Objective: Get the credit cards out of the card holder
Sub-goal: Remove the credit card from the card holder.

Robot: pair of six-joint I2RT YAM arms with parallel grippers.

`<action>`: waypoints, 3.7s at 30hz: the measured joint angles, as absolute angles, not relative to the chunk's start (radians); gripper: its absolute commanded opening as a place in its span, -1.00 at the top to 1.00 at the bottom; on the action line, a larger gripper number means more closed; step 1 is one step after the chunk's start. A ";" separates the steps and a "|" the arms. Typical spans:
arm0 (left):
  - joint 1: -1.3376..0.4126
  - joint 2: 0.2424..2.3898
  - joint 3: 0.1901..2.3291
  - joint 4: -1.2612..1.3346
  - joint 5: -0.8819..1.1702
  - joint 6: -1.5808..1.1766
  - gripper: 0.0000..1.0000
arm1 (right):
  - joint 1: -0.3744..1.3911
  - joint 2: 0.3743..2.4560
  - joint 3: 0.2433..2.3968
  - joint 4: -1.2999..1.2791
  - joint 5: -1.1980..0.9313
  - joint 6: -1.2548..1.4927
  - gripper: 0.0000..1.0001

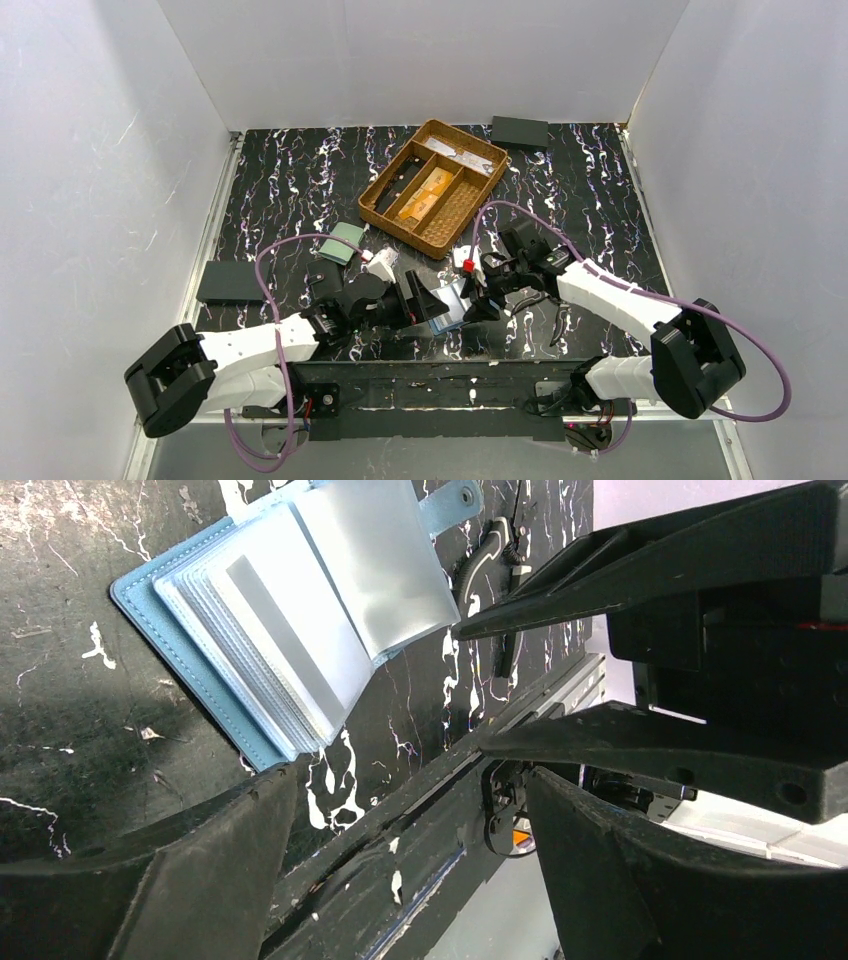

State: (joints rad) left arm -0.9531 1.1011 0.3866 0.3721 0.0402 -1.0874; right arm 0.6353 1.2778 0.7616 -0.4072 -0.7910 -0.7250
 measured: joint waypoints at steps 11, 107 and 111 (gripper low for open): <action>-0.953 1.156 0.379 0.439 -0.008 -1.098 -0.40 | 0.635 1.304 0.678 -0.190 -0.728 -0.524 0.46; -0.953 1.496 0.383 0.767 -0.003 -1.295 0.30 | 0.595 1.534 0.782 -0.216 -0.553 -0.345 0.43; -0.953 1.493 0.381 0.781 -0.003 -1.293 0.30 | 0.590 1.448 0.782 -0.243 -0.585 -0.407 0.10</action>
